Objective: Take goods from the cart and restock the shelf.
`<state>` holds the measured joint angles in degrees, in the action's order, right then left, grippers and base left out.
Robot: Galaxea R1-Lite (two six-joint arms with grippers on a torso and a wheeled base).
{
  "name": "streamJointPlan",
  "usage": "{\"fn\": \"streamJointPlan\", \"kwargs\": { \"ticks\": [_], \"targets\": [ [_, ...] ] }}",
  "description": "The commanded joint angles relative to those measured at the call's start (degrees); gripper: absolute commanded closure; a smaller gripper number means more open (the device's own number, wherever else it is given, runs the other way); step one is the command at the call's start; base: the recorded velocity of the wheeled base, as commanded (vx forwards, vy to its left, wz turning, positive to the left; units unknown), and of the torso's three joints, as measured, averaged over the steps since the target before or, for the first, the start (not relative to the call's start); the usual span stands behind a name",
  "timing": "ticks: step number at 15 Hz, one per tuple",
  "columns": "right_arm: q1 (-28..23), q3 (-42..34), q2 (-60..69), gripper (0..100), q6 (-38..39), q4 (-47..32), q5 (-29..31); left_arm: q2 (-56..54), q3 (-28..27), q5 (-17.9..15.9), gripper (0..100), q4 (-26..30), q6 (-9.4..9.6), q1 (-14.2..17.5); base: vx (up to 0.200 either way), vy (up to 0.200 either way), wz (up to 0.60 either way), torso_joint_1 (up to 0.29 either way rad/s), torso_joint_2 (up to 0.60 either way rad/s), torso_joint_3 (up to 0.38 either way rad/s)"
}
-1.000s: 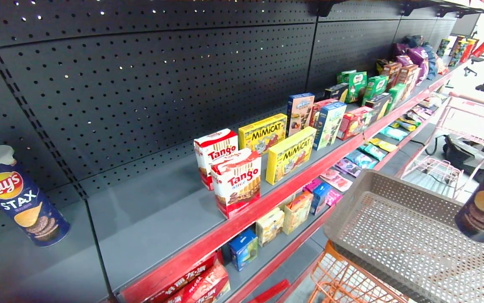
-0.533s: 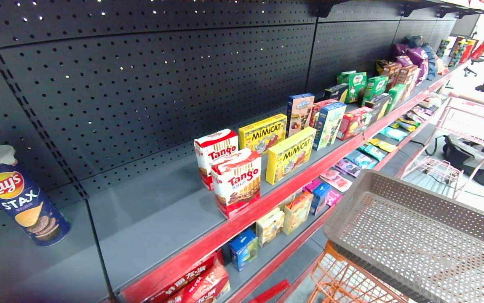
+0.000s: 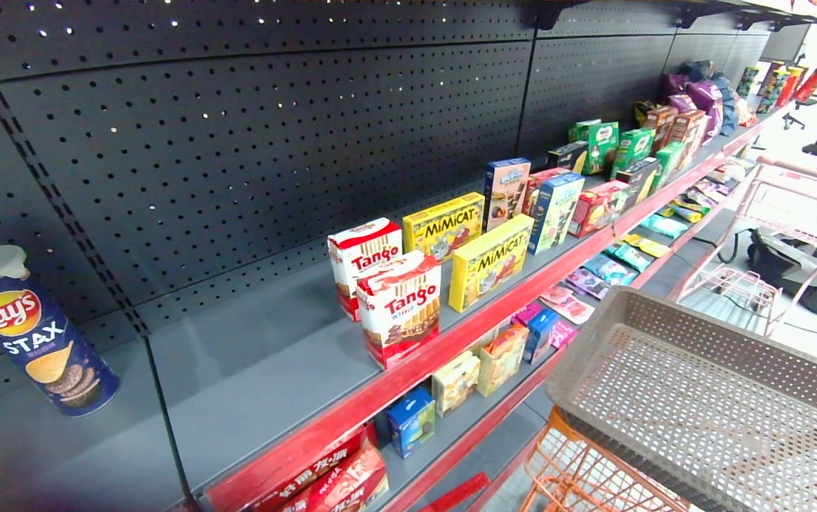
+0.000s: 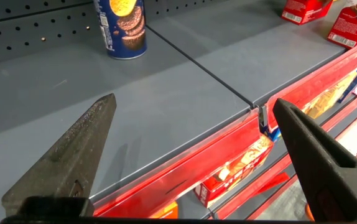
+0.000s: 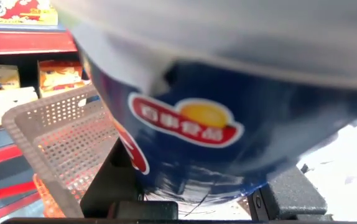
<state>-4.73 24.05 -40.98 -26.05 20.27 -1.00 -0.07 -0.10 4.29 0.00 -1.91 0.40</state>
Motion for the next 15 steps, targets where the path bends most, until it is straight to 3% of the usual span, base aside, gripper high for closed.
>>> {"fn": "streamJointPlan", "kwargs": {
  "ticks": [1,4,7,15],
  "targets": [
    [0.16,-0.32,1.61,100,-0.84,0.12,-0.06,0.07,0.01,0.02,0,0.0,-0.02,0.04,0.0,0.0,0.0,0.0,0.0,0.0],
    [0.6,-0.32,3.28,100,-2.6,0.03,-0.49,0.07,0.1,-0.16,0,0.0,0.16,0.04,0.0,0.0,0.0,0.0,0.0,0.0],
    [0.69,-0.59,4.77,100,-2.69,-0.06,-0.58,0.07,0.1,-0.16,0,0.0,0.16,0.04,0.0,0.0,0.6,0.002,0.0,0.001],
    [0.69,-3.84,7.94,100,-2.69,-0.06,-0.67,0.07,0.1,-0.34,0,0.0,0.33,0.04,0.0,0.0,0.0,0.0,0.0,0.0]
  ]
}}
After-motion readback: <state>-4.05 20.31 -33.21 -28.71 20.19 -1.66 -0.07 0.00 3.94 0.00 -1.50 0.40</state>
